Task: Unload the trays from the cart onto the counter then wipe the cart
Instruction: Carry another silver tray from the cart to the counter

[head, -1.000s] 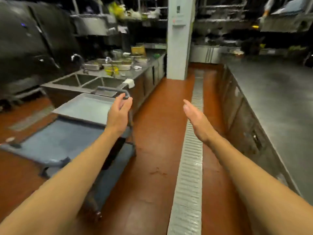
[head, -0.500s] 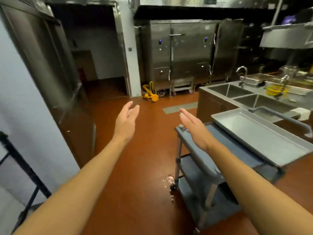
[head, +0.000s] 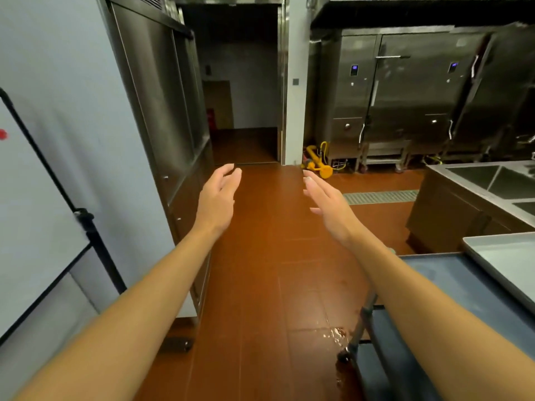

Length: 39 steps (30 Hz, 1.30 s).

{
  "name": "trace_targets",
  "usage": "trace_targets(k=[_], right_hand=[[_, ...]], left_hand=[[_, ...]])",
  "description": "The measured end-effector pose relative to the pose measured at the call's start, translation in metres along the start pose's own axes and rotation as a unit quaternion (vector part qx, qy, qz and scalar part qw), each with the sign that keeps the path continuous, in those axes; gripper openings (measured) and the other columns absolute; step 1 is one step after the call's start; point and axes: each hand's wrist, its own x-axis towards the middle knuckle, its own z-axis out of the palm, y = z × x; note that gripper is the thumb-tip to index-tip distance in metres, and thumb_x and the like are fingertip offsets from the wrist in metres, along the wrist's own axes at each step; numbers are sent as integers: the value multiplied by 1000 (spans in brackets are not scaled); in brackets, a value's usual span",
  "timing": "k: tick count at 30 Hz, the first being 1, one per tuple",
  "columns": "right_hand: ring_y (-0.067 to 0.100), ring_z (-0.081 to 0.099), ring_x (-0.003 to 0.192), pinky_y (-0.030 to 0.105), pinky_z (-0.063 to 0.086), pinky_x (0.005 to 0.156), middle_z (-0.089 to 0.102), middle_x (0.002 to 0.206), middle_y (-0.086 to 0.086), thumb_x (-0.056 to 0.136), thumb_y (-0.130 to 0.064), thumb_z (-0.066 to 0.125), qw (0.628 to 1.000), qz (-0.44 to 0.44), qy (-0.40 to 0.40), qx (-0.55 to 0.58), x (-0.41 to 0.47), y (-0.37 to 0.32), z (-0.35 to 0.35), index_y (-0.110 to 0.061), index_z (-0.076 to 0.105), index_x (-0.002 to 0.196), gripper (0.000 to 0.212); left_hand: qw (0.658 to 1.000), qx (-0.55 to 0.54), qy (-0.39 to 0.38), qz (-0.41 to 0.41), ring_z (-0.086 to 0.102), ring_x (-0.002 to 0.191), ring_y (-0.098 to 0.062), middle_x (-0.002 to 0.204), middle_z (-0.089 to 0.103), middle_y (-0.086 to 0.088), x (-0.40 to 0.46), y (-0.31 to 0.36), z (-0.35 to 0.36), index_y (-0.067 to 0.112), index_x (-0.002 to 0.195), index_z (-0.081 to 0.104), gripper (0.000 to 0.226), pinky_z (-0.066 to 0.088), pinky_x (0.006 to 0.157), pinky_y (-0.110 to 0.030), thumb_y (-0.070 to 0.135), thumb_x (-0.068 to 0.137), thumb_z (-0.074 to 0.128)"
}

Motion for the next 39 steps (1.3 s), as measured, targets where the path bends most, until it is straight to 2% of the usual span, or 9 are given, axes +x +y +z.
trace_targets(k=[4,10,15,23,30,34,37,39], right_hand=[[8,39,145,51,35,121,40,159,-16,93,-79,31,1000,-14,3,2,65,21,-5,-36,33,158,77],[8,38,145,49,36,121,39,159,-17,81,-93,31,1000,-25,7,9,173,48,-28,-39,34,157,93],[8,38,145,48,35,121,41,158,-14,93,-78,31,999,-31,1,10,248,71,-48,-36,35,157,77],[10,34,149,50,32,122,34,163,-15,96,-76,31,1000,-23,6,1,339,109,-71,-39,29,159,73],[11,36,148,47,34,122,37,163,-10,97,-72,35,999,-2,37,10,416,152,-100,-33,31,160,74],[9,36,148,48,33,122,37,163,-12,90,-79,36,998,10,61,2,468,182,-114,-33,33,159,83],[8,38,146,49,34,121,39,161,-13,88,-81,37,996,9,89,-16,520,211,-131,-34,36,158,85],[8,39,145,50,35,121,40,161,-13,87,-83,37,993,24,117,-25,556,228,-148,-34,37,158,86]], left_hand=[[1000,2,1,21,55,133,-16,146,56,12,61,-8,22,38,146,49,63,50,110,-47,71,93,41],[999,-5,-13,39,55,133,-17,146,56,10,166,-14,62,37,146,49,74,50,110,-48,77,84,41],[999,-18,-3,46,54,134,-17,147,56,7,236,-27,94,33,148,48,72,50,110,-49,72,88,41],[999,-26,-5,44,54,134,-18,147,56,6,326,-55,143,32,148,49,69,50,109,-47,69,90,42],[998,-27,-32,42,56,131,-16,145,57,6,417,-83,202,32,146,50,66,52,107,-45,68,91,43],[996,-30,-51,60,56,131,-16,145,58,5,477,-107,242,30,147,50,64,52,104,-39,65,94,42],[994,-34,-66,82,57,130,-16,144,58,5,545,-125,278,28,147,50,59,53,102,-37,60,99,43],[992,-43,-79,85,57,130,-14,143,59,6,596,-133,308,28,146,52,54,54,104,-41,58,102,43]])
